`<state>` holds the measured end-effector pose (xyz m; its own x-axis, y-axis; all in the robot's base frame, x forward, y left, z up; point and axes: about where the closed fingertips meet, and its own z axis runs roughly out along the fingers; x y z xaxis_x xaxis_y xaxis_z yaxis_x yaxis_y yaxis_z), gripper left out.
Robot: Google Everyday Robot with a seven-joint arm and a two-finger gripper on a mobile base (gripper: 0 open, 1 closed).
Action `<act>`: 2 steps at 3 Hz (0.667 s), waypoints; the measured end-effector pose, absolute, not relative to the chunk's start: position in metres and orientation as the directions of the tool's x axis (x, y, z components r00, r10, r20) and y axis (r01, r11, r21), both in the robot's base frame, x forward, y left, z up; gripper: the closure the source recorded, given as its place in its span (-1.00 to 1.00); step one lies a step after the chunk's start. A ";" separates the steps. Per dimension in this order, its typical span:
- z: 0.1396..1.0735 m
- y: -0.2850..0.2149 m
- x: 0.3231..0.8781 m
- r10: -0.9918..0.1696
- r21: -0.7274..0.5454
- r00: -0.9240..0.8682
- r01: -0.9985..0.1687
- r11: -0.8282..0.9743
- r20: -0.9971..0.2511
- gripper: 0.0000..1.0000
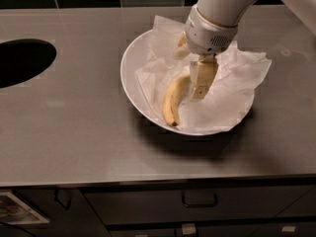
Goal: Pick banana from white bowl
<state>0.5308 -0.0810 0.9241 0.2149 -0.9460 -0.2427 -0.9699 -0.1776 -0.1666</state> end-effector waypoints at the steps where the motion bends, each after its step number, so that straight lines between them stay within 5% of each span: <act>1: 0.922 -0.080 0.533 -0.945 -0.164 0.216 -0.970 -0.179 -0.244 -0.54; 2: 0.914 -0.080 0.540 -0.943 -0.151 0.217 -0.971 -0.183 -0.252 -0.54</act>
Offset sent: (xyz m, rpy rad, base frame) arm 0.0124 -0.0041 -0.0205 0.0006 0.0545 0.0124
